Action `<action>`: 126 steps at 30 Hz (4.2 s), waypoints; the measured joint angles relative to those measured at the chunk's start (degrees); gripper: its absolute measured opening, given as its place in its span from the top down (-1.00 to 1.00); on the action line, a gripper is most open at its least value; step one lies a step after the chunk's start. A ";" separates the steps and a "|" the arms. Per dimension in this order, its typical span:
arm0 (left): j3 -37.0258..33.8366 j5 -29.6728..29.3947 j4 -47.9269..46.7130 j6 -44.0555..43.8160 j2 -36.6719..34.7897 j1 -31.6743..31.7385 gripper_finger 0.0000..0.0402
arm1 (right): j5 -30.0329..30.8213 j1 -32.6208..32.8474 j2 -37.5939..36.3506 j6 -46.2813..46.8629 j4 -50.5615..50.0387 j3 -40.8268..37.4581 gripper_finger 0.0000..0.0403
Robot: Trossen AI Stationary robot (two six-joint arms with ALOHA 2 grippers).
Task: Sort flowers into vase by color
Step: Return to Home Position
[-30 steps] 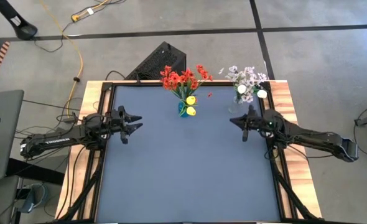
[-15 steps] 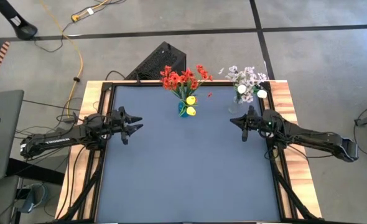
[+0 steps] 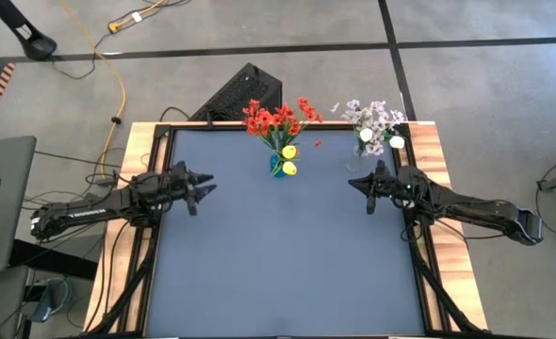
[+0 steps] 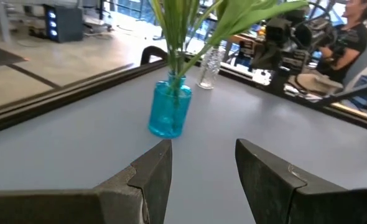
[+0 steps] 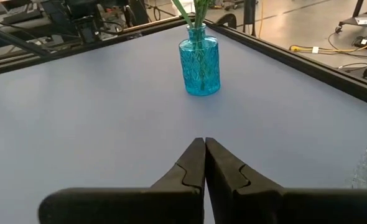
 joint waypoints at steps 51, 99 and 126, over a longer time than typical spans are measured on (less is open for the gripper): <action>-1.92 -3.27 0.29 8.76 -10.38 -0.02 0.17 | 0.09 0.02 0.04 0.02 -0.37 -0.07 0.81; -1.99 -3.28 0.31 8.71 -10.38 -0.02 0.17 | 0.08 0.00 0.03 0.02 -0.39 -0.09 0.81; -2.01 -3.28 0.32 8.70 -10.38 -0.01 0.17 | 0.07 0.00 0.04 0.02 -0.40 -0.09 0.81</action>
